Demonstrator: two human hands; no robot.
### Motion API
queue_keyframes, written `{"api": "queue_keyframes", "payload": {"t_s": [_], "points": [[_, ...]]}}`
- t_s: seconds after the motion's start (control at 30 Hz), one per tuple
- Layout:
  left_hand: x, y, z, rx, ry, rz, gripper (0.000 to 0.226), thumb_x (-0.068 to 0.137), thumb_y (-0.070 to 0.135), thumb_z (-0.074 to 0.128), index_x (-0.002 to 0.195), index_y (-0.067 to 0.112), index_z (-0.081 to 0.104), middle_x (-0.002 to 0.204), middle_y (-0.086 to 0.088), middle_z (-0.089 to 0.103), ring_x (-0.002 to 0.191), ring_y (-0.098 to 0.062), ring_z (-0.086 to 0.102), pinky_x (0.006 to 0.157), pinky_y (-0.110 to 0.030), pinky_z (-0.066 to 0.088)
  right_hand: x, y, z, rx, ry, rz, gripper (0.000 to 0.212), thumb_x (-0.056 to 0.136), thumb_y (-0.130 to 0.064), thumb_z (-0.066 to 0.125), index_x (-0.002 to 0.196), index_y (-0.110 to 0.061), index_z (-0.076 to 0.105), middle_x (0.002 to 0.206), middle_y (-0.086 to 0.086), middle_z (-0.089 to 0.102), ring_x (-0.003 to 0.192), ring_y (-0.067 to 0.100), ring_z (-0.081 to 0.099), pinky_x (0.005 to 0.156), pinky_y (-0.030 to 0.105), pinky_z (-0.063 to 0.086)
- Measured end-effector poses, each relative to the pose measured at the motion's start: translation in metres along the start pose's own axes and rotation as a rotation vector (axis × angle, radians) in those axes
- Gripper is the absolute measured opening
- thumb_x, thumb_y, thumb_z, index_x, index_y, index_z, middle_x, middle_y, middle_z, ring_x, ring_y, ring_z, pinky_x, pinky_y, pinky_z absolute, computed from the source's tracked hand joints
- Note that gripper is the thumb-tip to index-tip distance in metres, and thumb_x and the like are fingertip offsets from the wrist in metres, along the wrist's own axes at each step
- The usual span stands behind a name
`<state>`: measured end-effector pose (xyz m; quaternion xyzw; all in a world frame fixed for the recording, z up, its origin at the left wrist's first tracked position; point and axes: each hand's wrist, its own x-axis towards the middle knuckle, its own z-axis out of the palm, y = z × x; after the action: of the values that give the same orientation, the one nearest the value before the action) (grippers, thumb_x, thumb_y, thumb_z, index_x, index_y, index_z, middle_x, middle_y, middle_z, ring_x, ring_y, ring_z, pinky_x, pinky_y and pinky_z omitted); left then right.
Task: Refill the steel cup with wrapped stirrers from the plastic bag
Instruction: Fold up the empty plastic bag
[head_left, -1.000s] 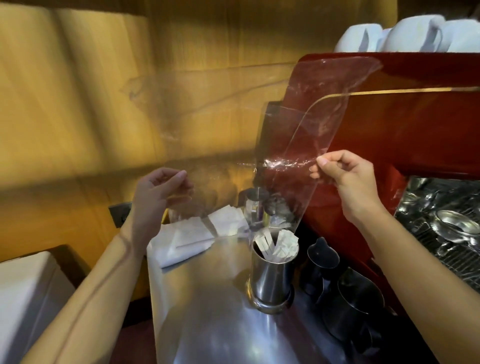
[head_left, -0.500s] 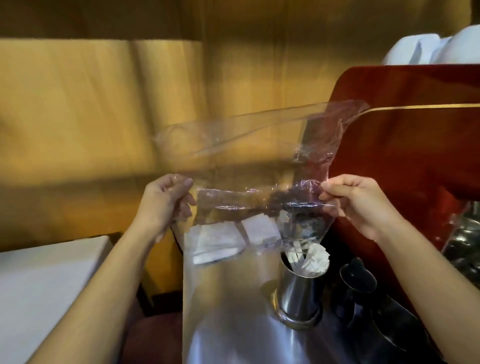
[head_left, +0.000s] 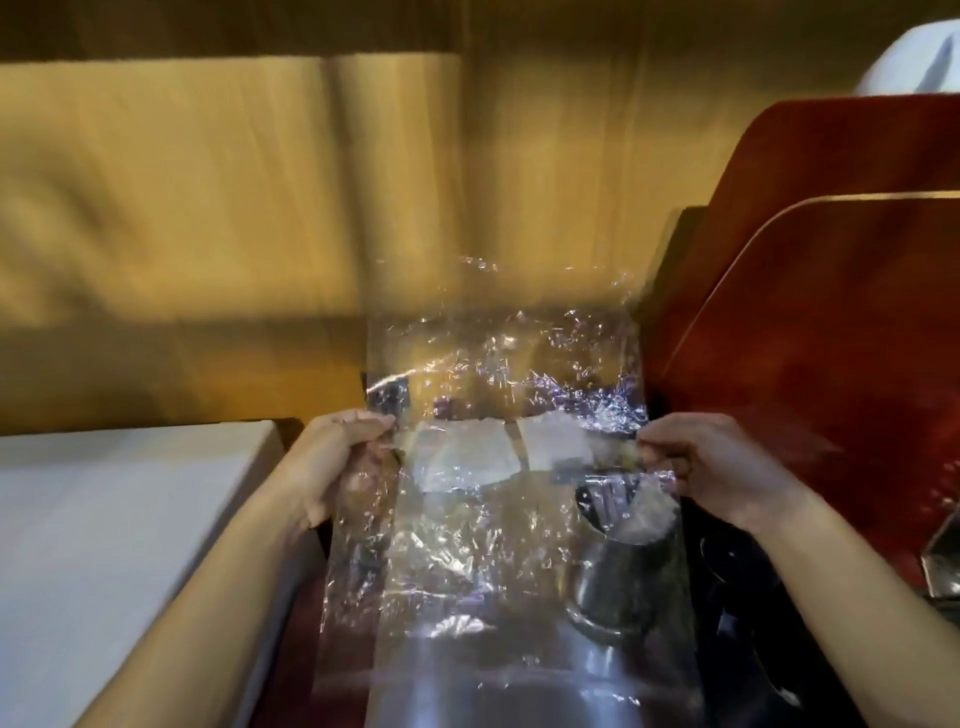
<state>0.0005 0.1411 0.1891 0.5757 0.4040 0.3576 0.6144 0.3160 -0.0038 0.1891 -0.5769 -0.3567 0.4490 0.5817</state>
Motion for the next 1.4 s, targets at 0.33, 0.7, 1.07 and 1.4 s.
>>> {"api": "queue_keyframes", "payload": {"t_s": [0.33,0.7,1.07,1.4], "points": [[-0.024,-0.037,0.007,0.069,-0.055,0.086,0.014,0.080,-0.001,0.063,0.075,0.011,0.067,0.064,0.000,0.070,0.058,-0.011,0.064,0.050,-0.020,0.053,0.000,0.035,-0.010,-0.004,0.046,-0.079,0.016,0.086,-0.005,0.056,0.071,-0.012,0.061,0.051,0.000,0.062,0.044,0.012,0.053,0.038,0.021,0.041],[-0.037,-0.033,-0.006,-0.061,0.115,0.180,0.021,0.088,0.002,0.054,0.074,0.013,0.065,0.064,-0.001,0.066,0.057,-0.012,0.060,0.050,-0.025,0.054,-0.001,0.028,0.013,0.020,-0.112,-0.197,0.006,0.069,-0.009,0.067,0.073,-0.013,0.067,0.058,0.006,0.066,0.047,0.015,0.059,0.040,0.021,0.045],[-0.033,-0.036,-0.034,-0.020,0.081,0.136,0.024,0.089,-0.005,0.047,0.083,0.009,0.067,0.069,-0.004,0.073,0.064,-0.014,0.069,0.053,-0.027,0.057,0.010,0.041,0.026,0.091,-0.080,-0.139,0.016,0.063,-0.007,0.066,0.078,-0.009,0.072,0.059,0.008,0.069,0.052,0.016,0.065,0.046,0.019,0.050],[-0.023,-0.025,-0.045,-0.013,0.040,0.154,0.026,0.085,-0.009,0.049,0.071,0.005,0.066,0.083,-0.018,0.069,0.074,-0.023,0.070,0.059,-0.029,0.058,0.012,0.035,0.030,0.048,-0.139,-0.169,0.014,0.053,-0.007,0.073,0.067,-0.007,0.074,0.065,0.008,0.073,0.062,0.019,0.070,0.052,0.023,0.055]]}}
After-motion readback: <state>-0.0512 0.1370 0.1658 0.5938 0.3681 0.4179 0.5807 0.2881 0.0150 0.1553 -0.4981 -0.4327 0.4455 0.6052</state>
